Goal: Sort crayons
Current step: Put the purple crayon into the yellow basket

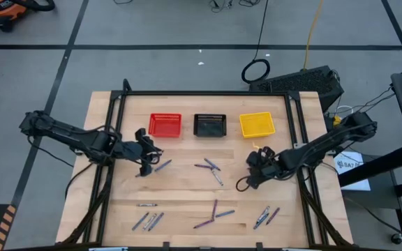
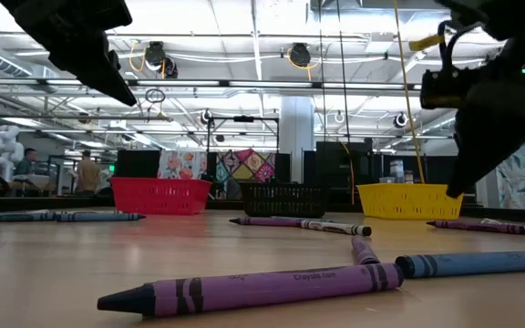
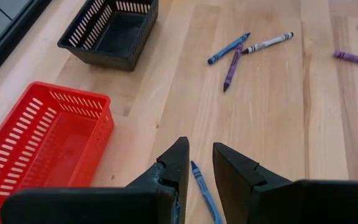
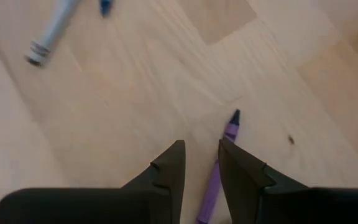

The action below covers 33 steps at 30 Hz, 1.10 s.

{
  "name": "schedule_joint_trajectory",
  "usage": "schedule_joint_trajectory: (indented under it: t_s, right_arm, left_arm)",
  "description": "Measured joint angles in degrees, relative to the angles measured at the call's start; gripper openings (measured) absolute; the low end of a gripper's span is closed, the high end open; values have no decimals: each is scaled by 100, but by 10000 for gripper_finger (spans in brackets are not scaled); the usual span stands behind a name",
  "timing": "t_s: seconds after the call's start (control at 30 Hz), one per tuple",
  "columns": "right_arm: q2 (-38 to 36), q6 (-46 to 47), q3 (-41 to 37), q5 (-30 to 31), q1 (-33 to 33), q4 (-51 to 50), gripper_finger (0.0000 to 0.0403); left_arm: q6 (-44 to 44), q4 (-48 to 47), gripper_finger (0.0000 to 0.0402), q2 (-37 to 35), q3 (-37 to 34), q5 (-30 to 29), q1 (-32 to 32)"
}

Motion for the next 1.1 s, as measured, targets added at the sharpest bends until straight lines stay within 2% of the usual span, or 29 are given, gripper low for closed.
schedule_joint_trajectory:
  t_s: [0.67, 1.0, 1.1]
  right_arm:
    - [767, 282, 0, -8, -224, -84, 84]
    - [856, 224, 15, -323, -505, -48, 84]
    - [856, 229, 15, -577, -620, -47, 77]
  left_arm:
    - [-2, 1, 77, 69, 0, 0, 0]
    - [0, -8, 77, 69, 0, 0, 0]
    - [2, -10, 77, 69, 0, 0, 0]
